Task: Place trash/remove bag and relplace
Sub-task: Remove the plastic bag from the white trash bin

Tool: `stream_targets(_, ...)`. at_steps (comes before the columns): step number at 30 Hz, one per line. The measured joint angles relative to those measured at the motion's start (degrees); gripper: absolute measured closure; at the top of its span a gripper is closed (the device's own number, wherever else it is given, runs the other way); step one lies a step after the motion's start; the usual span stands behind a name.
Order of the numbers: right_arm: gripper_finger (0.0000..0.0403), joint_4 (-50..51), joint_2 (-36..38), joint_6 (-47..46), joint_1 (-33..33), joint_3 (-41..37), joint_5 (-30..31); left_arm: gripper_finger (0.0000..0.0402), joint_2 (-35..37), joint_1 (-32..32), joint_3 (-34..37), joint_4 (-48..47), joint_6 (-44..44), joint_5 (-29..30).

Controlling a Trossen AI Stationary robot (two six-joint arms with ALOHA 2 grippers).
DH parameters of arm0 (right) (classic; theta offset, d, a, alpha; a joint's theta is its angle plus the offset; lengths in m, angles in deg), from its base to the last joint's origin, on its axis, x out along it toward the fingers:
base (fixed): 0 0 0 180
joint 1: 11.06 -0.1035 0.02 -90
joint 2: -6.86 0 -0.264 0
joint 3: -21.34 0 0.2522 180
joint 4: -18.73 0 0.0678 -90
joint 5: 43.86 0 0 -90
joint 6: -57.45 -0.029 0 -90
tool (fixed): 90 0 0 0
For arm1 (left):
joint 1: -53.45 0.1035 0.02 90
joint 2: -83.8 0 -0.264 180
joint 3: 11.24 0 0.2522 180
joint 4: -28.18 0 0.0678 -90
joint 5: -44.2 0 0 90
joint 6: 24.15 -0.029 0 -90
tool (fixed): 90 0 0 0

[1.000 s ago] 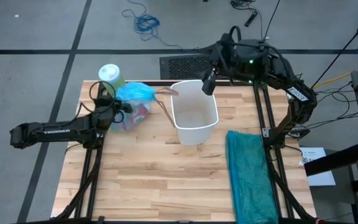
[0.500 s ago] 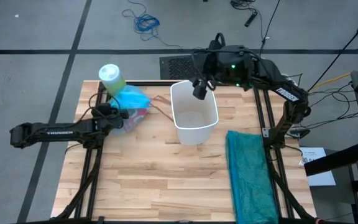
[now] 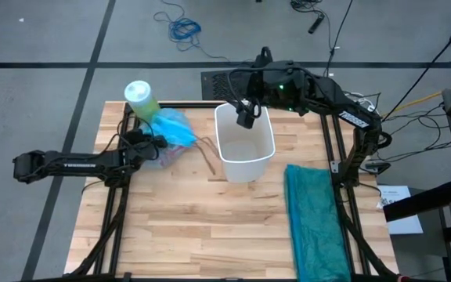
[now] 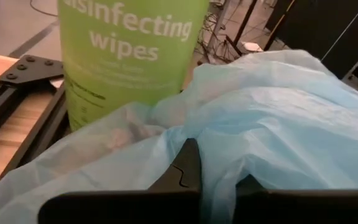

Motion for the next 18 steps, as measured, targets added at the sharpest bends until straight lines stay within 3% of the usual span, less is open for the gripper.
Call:
stream_targets(8, 0.0117, -0.3, 0.0, 0.8, 0.3, 0.0, -0.5, 0.0401, -7.2, 0.0, 0.0, 3.3, -0.7, 0.0)
stream_targets(14, 0.0117, -0.3, 0.0, 1.8, 0.2, 0.0, -0.5, 0.0365, -6.7, 0.0, -0.7, 14.6, -14.8, -5.8)
stream_targets(18, 0.0117, -0.5, 0.0, 2.5, 0.3, 0.0, -0.5, 0.0325, -4.3, 0.0, -3.6, 16.1, -23.4, -8.7)
